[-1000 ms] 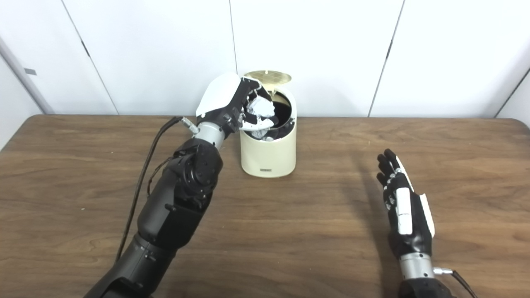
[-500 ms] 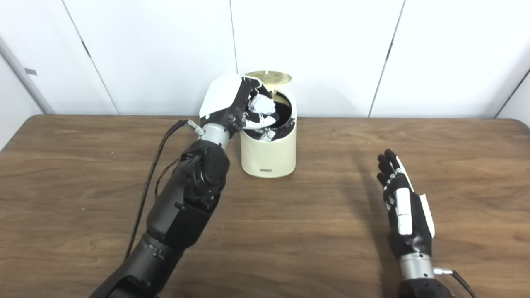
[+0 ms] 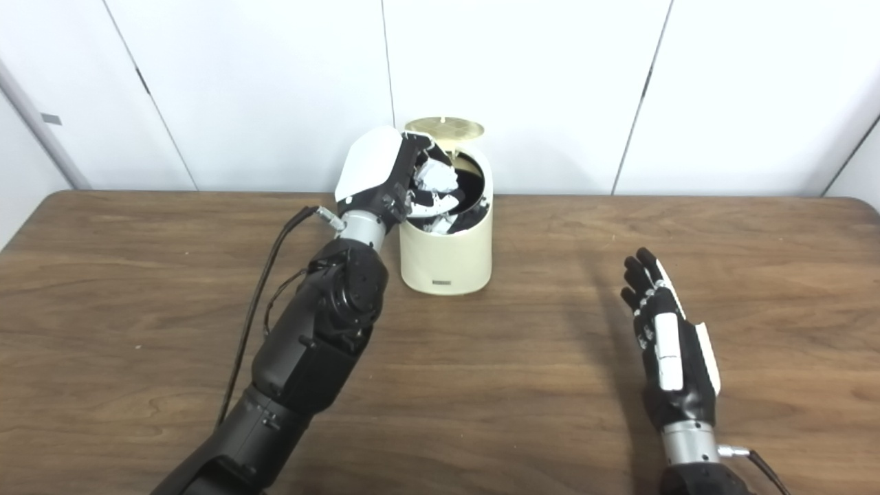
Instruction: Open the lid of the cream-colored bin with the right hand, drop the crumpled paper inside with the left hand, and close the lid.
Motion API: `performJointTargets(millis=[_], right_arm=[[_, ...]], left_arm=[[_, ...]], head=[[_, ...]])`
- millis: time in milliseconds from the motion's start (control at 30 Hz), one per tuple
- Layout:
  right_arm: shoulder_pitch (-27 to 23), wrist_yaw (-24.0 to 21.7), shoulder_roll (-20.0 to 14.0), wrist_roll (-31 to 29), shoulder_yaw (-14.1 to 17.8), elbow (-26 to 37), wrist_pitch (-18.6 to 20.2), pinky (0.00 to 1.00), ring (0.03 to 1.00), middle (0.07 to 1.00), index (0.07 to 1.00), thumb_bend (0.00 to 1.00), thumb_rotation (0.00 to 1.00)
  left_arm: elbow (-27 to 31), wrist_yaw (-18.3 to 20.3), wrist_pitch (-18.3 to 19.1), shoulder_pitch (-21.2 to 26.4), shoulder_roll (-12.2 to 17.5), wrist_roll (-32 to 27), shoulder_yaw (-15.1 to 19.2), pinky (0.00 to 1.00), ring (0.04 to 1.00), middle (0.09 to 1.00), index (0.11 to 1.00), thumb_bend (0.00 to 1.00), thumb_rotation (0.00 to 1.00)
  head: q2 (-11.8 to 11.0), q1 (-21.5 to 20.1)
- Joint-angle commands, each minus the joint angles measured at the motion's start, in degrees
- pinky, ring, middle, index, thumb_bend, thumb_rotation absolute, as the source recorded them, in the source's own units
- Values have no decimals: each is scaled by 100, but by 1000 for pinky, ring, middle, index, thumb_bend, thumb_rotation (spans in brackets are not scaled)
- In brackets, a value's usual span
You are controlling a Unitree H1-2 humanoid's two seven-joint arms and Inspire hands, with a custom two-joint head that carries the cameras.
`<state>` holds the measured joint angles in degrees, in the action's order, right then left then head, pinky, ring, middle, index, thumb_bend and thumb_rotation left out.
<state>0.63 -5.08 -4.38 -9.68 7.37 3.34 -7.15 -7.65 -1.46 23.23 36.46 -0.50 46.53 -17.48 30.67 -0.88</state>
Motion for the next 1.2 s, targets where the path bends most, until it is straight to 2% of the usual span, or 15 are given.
performJointTargets(millis=[0, 333, 767, 900, 1000, 1067, 1167], right_arm=[[352, 42, 261, -45, -117, -328, -30, 948, 949, 917, 922, 576, 931], [340, 59, 266, -42, -120, -360, -63, 947, 955, 913, 925, 556, 942], [329, 89, 250, -38, -136, -373, -62, 926, 948, 907, 921, 553, 937], [323, 95, 234, 13, -147, -400, -114, 934, 950, 907, 923, 553, 940], [327, 100, 232, 22, -144, -394, -104, 908, 941, 902, 920, 559, 939], [329, 90, 223, 24, -142, -398, -113, 909, 941, 901, 920, 556, 936], [329, 59, 213, -21, -132, -406, -115, 906, 941, 906, 921, 549, 939]], left_arm=[[-40, -69, -72, 215, -103, -67, -40, 298, 383, 507, 494, 468, 0], [-183, -183, -131, 225, -119, -121, -130, 301, 393, 506, 469, 470, 0], [-156, -115, -12, 249, -43, -91, -223, 296, 407, 515, 517, 471, 0], [-89, -14, 101, 245, -15, -76, -260, 295, 421, 525, 519, 472, 0], [-48, 71, 197, 255, -2, -29, -299, 283, 420, 510, 554, 469, 0], [-35, 101, 225, 261, -1, 9, -310, 248, 406, 513, 506, 496, 0], [-43, 145, 292, 274, -22, 18, -295, 249, 404, 516, 496, 503, 0]], head=[[-3, -8], [-6, -12], [-5, -16], [-8, -18], [-6, -23], [2, -10], [5, -12]])
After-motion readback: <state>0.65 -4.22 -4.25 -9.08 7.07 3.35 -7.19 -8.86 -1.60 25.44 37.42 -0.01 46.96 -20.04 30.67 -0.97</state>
